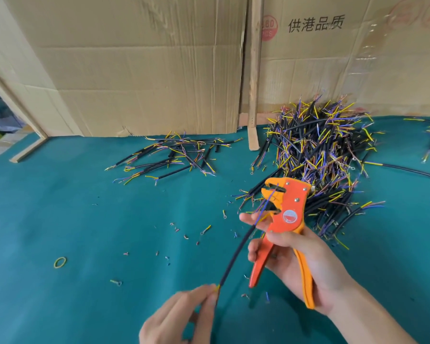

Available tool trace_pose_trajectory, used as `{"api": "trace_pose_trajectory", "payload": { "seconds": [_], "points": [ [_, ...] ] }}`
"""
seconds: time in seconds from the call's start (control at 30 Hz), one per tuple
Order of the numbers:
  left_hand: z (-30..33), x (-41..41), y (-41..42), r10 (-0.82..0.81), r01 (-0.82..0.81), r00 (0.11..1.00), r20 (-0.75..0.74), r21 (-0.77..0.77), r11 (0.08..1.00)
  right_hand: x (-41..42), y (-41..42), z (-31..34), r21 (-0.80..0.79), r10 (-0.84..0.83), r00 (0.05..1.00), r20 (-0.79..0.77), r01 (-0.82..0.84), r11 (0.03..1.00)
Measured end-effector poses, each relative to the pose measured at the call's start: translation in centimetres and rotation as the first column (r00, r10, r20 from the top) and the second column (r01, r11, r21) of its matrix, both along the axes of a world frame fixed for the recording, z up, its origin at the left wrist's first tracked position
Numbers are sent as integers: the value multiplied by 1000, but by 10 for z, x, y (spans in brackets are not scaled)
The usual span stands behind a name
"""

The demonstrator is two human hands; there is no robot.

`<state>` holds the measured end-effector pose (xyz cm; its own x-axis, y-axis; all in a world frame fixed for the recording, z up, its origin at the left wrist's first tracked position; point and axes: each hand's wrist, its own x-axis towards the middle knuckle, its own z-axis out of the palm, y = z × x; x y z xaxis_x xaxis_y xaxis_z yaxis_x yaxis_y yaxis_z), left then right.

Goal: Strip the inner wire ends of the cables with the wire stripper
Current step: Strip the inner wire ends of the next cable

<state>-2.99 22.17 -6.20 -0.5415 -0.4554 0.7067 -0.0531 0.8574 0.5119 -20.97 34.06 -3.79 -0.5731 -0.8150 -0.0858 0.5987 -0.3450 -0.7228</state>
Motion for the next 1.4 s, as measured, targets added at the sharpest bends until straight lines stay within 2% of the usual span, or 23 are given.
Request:
{"api": "trace_pose_trajectory", "payload": {
  "seconds": [0.17, 0.37, 0.43, 0.47, 0.53, 0.6, 0.63, 0.73, 0.9, 1.0, 1.07, 1.2, 1.4],
  "points": [
    [-9, 0, -3, -71, 53, 991, 112, 156, 986, -6, 8, 9, -47, -23, 999, -23, 22, 999],
    [-1, -21, -12, -80, -19, 929, 360, 265, 964, -11, 11, 11, -45, -63, 998, -15, 63, 997],
    [13, -39, -13, -171, 14, 910, 377, 386, 923, -11, 11, 11, -37, -52, 998, -23, 51, 998],
    [20, -52, -14, -269, 64, 892, 363, 487, 871, -10, 11, 10, -29, -45, 998, -33, 44, 999],
    [33, -77, -14, -482, 174, 831, 278, 693, 700, -10, 10, 9, -2, -37, 998, -55, 36, 999],
    [40, -97, -9, -558, 240, 821, 116, 818, 523, -12, 10, 9, 32, -61, 995, -80, 64, 997],
    [41, -104, -6, -540, 245, 839, 63, 843, 480, -13, 10, 9, 47, -84, 993, -88, 88, 995],
    [36, -115, -4, -459, 236, 888, -17, 875, 423, -17, 11, 8, 95, -126, 987, -97, 136, 986],
    [27, -125, -9, -350, 226, 931, -109, 922, 315, -14, 7, 6, 117, -97, 991, -94, 108, 987],
    [20, -125, -15, -269, 254, 948, -169, 911, 325, -12, 6, 6, 109, -105, 990, -93, 115, 987],
    [13, -126, -21, -203, 246, 963, -176, 882, 401, -13, 6, 6, 112, -110, 991, -73, 118, 987],
    [2, -127, -28, -142, 183, 983, -120, 767, 615, -13, 7, 5, 152, -35, 999, -37, 40, 988],
    [-5, -127, -29, -116, 164, 987, -115, 679, 716, -10, 3, 1, 248, 49, 998, 39, -57, 967]
  ]
}}
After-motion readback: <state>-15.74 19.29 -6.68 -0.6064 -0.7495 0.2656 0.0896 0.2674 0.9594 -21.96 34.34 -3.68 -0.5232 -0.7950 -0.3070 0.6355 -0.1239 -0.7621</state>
